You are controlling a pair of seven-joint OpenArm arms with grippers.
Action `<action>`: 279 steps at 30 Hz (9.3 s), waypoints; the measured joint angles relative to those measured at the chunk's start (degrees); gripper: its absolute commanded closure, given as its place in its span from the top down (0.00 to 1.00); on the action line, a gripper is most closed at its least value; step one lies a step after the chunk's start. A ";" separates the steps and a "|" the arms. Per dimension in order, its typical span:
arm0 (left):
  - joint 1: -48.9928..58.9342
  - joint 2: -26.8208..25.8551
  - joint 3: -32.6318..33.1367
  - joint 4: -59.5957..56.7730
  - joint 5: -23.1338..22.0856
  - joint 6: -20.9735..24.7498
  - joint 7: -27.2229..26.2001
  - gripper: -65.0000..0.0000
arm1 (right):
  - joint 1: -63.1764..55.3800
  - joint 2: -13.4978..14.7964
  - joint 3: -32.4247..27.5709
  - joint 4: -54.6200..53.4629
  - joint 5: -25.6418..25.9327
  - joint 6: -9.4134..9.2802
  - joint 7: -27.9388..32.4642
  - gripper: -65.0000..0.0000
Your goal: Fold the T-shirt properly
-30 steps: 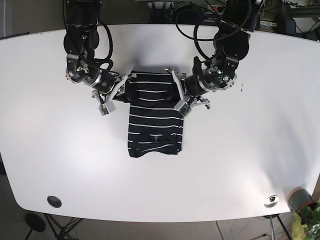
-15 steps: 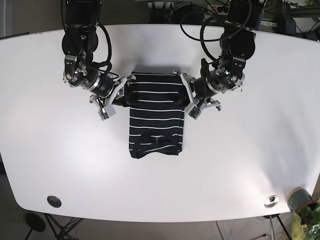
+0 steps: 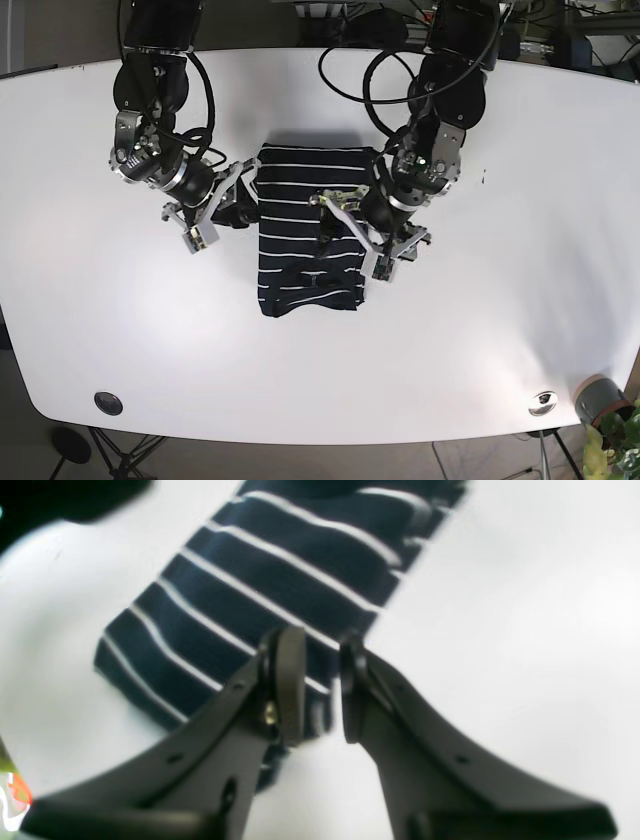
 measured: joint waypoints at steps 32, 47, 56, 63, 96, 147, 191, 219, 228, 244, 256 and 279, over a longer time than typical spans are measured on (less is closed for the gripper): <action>-3.21 7.76 17.35 -31.93 18.60 14.95 -22.32 0.95 | 0.81 0.00 11.13 -0.11 0.00 0.00 -2.19 0.17; -2.10 -0.07 -5.22 -29.62 13.60 -8.31 -17.66 0.87 | 1.62 0.04 11.17 -0.11 0.15 0.00 -2.08 0.17; -2.23 -12.04 -17.29 -28.65 13.62 -15.19 -12.63 0.87 | 1.60 0.00 11.13 -0.11 0.02 0.00 -2.16 0.17; -2.25 -23.32 -18.84 -32.28 13.68 -18.10 -12.74 0.87 | 1.60 0.00 11.15 -0.11 0.04 0.00 -2.14 0.17; -0.17 -41.51 -37.97 -55.32 18.58 -33.31 -20.17 0.87 | 1.38 0.17 11.15 -0.04 0.00 0.24 -2.14 0.17; 8.66 -3.39 -35.36 -2.93 19.52 -27.76 -13.94 0.87 | 4.66 4.68 10.45 -0.09 0.04 0.04 -1.95 0.65; 8.31 5.64 -31.91 6.88 19.10 -19.32 8.04 0.87 | 39.80 11.69 -16.76 -68.46 -0.39 -8.96 34.88 0.65; 12.02 5.46 -31.93 7.04 19.02 -19.34 8.07 0.87 | 40.17 3.02 -17.75 -71.28 -0.02 -10.05 37.16 0.48; 11.82 5.46 -31.91 6.73 19.04 -19.34 8.07 0.87 | 40.17 3.21 -17.51 -71.25 0.00 -10.10 37.11 0.06; 10.27 5.44 -31.80 4.22 19.04 -19.32 7.89 0.87 | 34.86 3.54 -14.60 -55.84 0.11 -10.12 23.71 0.03; 10.25 5.46 -31.82 4.13 19.02 -19.34 7.89 0.87 | 28.50 2.97 -11.69 -16.76 -0.02 -9.70 3.21 0.03; 2.97 9.64 -27.89 5.60 18.99 -19.37 8.04 0.88 | 47.95 7.50 -11.98 -9.94 5.88 -8.66 -4.07 0.03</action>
